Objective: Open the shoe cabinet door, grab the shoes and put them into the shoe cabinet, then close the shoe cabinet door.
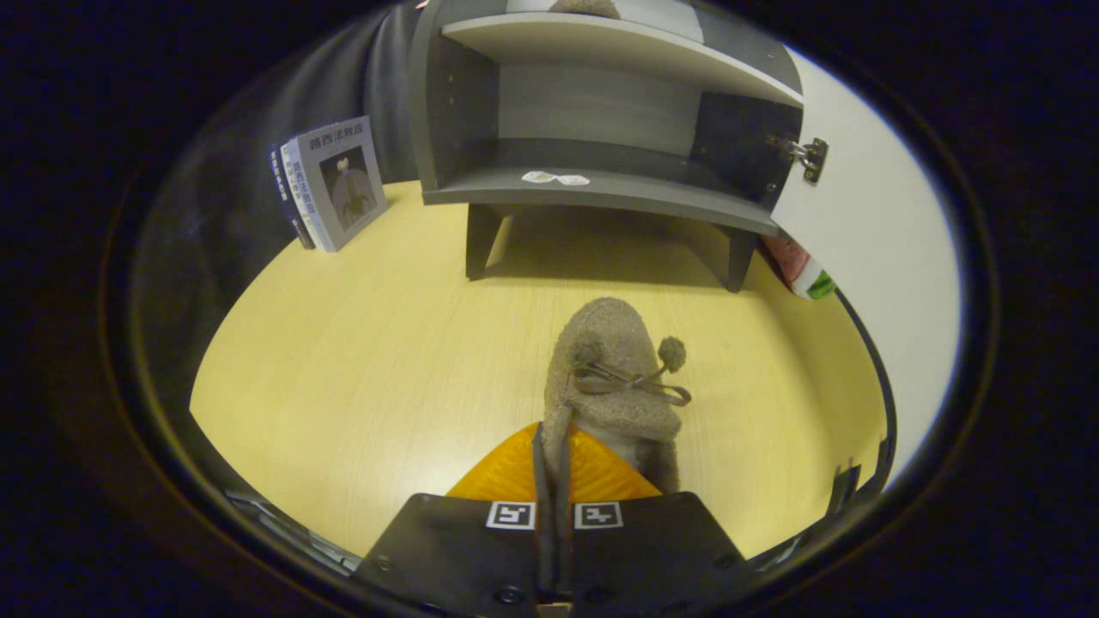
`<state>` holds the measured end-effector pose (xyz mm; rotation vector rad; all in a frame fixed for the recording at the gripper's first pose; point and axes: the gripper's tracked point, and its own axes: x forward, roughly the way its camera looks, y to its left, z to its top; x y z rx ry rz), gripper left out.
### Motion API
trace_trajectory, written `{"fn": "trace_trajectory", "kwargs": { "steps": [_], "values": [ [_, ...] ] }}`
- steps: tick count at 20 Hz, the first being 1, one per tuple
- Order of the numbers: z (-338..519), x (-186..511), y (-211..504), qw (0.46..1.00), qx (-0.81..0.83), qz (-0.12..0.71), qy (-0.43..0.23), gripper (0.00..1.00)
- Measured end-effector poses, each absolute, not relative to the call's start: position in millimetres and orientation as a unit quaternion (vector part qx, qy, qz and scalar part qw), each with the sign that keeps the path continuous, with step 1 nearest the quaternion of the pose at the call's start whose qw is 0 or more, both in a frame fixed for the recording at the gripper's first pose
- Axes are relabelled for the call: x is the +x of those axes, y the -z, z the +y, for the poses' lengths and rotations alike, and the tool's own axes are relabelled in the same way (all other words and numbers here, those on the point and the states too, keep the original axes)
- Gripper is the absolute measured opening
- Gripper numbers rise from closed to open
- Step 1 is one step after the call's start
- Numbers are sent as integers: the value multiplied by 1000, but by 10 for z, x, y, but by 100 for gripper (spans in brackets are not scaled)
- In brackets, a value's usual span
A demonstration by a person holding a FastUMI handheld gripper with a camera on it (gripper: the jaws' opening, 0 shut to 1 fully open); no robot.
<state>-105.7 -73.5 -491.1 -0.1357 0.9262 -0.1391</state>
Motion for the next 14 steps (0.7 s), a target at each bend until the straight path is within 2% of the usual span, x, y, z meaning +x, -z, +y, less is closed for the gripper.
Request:
{"fn": "trace_trajectory", "kwargs": {
  "steps": [8, 14],
  "values": [
    [-861, -852, 4215, 909, -26, 405, 95, 3],
    [-920, -664, 3329, 931, -11, 351, 99, 3]
  ]
}}
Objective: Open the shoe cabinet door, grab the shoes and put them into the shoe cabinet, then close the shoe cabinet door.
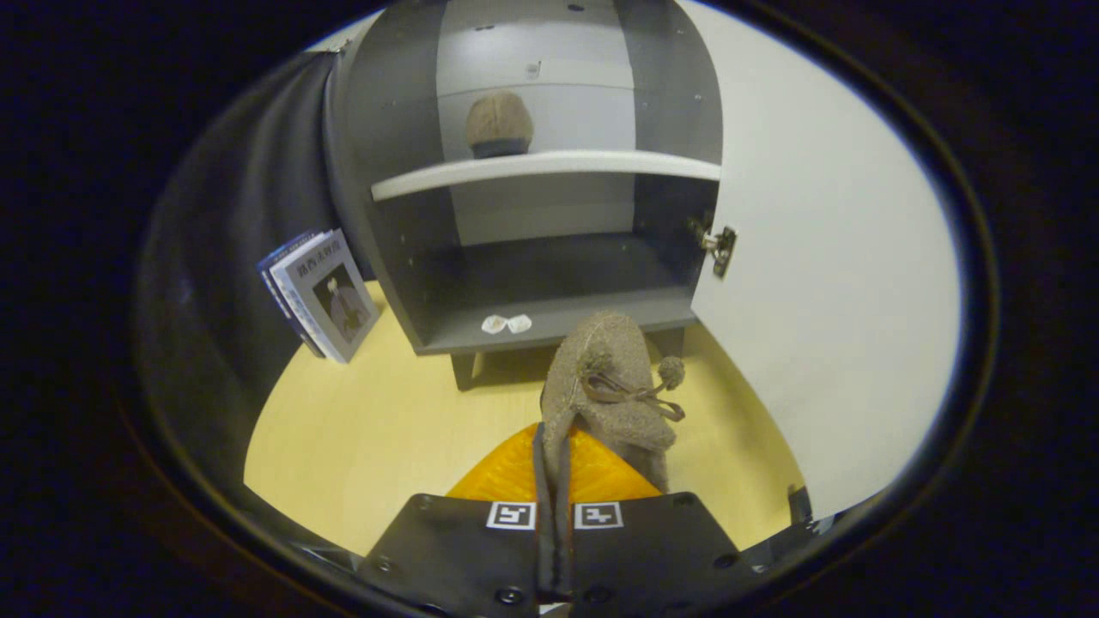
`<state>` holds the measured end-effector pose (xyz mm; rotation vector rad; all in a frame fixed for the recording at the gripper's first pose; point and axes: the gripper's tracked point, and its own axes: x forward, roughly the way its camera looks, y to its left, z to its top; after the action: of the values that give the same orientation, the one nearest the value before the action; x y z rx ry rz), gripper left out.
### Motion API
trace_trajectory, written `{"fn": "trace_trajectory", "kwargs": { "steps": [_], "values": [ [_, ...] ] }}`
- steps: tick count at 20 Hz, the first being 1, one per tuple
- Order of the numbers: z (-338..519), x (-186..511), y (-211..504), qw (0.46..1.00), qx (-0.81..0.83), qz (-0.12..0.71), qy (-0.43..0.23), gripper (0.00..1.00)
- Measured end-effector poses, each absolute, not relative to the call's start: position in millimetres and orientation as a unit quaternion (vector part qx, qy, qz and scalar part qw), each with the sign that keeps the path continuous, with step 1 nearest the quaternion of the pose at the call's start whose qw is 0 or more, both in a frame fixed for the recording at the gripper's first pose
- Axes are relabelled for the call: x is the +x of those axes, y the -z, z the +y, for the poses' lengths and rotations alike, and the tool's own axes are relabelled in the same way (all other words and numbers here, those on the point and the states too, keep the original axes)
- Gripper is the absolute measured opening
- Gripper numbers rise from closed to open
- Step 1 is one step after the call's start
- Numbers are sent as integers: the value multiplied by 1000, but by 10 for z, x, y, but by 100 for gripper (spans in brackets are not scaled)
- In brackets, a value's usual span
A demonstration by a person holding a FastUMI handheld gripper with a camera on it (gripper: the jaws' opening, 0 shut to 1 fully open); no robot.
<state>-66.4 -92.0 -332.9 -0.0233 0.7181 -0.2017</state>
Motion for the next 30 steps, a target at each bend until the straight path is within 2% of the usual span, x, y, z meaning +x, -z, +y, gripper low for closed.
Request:
{"fn": "trace_trajectory", "kwargs": {
  "steps": [8, 14, 22, 30],
  "values": [
    [-1013, -25, 2025, 962, -41, 256, 92, 2],
    [-1168, 771, 1488, 969, -121, 196, 92, 2],
    [-1411, 1809, 1394, 963, -179, 182, 87, 2],
    [-1687, 2471, 1746, 956, -170, 223, 82, 2]
  ]
}}
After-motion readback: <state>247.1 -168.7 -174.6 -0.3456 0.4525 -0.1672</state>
